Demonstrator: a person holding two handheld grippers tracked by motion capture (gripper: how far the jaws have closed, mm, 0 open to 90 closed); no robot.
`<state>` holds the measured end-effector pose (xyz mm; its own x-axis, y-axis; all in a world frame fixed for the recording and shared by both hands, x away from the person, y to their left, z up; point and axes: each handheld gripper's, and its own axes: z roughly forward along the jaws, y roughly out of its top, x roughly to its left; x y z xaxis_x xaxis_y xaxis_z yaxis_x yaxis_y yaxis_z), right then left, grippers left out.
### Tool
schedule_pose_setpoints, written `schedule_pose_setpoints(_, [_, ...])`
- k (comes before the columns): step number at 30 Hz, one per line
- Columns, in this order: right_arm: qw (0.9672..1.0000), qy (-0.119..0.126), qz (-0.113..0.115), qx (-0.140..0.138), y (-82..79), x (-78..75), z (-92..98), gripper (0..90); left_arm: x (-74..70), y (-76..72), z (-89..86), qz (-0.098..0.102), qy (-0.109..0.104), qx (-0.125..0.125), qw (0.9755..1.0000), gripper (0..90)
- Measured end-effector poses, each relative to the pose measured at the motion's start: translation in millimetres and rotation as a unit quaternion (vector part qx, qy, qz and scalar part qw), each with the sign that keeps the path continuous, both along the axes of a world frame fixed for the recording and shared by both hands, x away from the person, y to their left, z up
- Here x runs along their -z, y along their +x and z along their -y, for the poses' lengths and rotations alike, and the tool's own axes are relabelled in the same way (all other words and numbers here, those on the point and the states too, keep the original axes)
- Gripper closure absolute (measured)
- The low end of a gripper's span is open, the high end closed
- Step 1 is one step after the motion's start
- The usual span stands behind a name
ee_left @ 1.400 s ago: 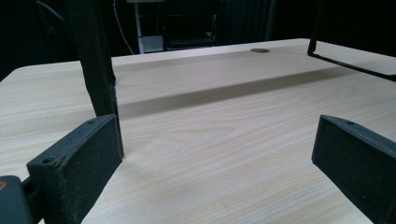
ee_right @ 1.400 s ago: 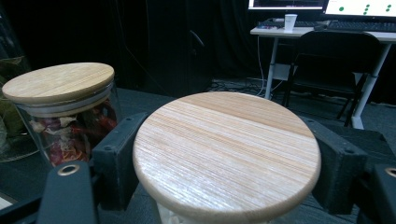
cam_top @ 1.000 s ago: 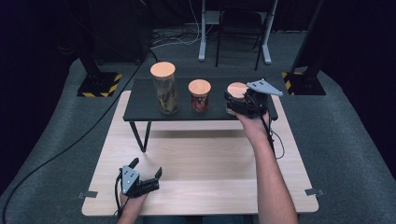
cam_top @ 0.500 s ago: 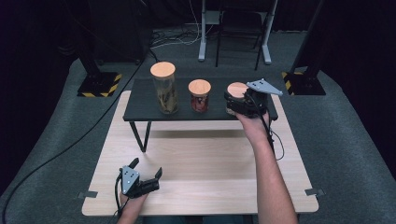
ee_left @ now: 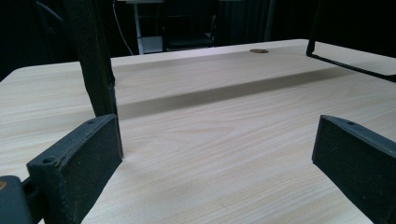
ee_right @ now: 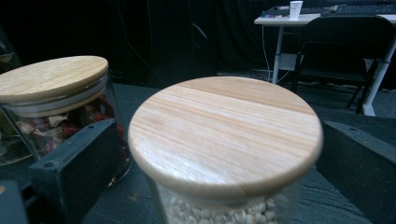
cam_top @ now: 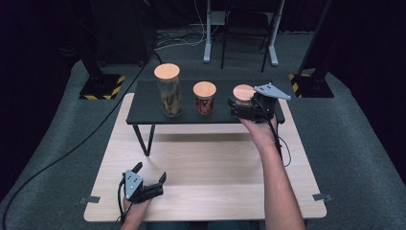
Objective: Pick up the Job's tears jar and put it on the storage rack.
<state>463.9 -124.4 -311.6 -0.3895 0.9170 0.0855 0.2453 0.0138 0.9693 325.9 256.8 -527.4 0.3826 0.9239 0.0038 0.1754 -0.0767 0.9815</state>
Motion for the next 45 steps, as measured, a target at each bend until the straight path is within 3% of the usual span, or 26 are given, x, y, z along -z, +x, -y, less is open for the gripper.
schedule_pose_setpoints(9, [0.9998, 0.014, 0.014, -0.002, -12.7, 2.0, 10.4, 0.0, -0.1, 0.0, 0.4, 0.0, 0.002, 0.0, 1.0, 0.9])
schedule_pose_setpoints(20, [0.9991, 0.019, 0.037, -0.008, -39.8, 5.0, 26.1, 0.0, -0.1, 0.2, 0.6, -0.001, 0.004, -0.001, 1.0, 0.9])
schedule_pose_setpoints(36, [0.9988, 0.025, 0.04, -0.008, -64.2, 14.8, 41.3, 0.0, -0.1, -0.4, 0.8, 0.0, 0.004, 0.0, 1.0, 1.0])
schedule_pose_setpoints(45, [0.9987, 0.034, 0.036, -0.006, -74.4, 29.7, 48.5, 0.0, -0.1, -0.5, 1.0, 0.0, 0.005, 0.0, 1.0, 1.0])
